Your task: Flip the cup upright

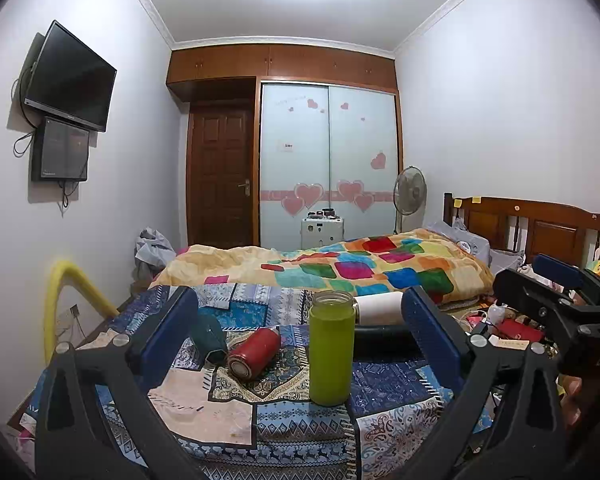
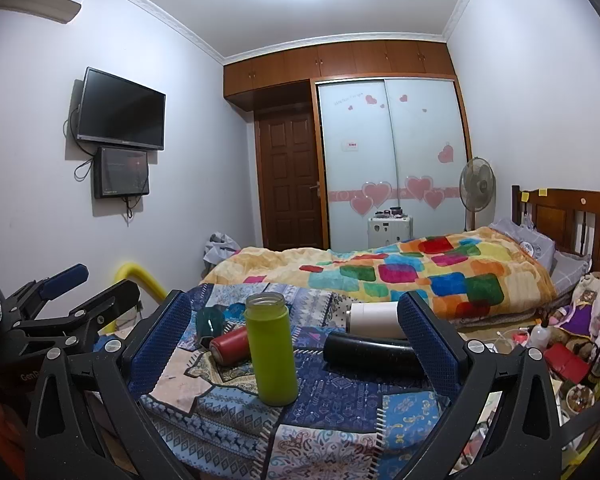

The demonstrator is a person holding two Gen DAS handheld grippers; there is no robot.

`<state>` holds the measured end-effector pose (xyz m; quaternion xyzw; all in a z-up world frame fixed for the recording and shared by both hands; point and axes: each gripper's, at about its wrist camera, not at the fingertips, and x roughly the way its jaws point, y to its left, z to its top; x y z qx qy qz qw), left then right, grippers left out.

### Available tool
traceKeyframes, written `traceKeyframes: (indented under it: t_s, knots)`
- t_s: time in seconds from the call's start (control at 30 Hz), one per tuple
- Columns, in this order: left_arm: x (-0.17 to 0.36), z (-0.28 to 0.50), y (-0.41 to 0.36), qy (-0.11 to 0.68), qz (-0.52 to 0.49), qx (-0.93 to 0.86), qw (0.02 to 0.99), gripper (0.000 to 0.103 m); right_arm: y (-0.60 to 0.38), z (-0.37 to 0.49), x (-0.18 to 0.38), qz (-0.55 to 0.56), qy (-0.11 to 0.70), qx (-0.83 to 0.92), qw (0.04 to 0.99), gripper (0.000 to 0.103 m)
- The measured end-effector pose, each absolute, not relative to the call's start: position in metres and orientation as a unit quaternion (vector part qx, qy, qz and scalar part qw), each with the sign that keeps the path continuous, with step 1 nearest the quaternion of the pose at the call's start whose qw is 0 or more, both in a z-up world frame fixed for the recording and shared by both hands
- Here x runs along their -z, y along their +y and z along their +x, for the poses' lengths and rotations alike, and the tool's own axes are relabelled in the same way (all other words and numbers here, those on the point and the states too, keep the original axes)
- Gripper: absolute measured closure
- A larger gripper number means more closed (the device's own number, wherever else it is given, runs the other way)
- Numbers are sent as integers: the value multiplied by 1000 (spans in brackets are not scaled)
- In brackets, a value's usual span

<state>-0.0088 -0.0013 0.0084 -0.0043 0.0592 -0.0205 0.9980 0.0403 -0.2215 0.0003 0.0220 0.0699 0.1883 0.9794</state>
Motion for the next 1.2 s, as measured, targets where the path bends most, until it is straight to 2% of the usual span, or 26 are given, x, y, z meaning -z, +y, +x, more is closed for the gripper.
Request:
traceKeyframes:
  t_s: [1.2]
  knots:
    - [-12, -12, -5, 62, -4, 36, 997, 0, -223, 40, -3, 21, 70, -187, 980, 0]
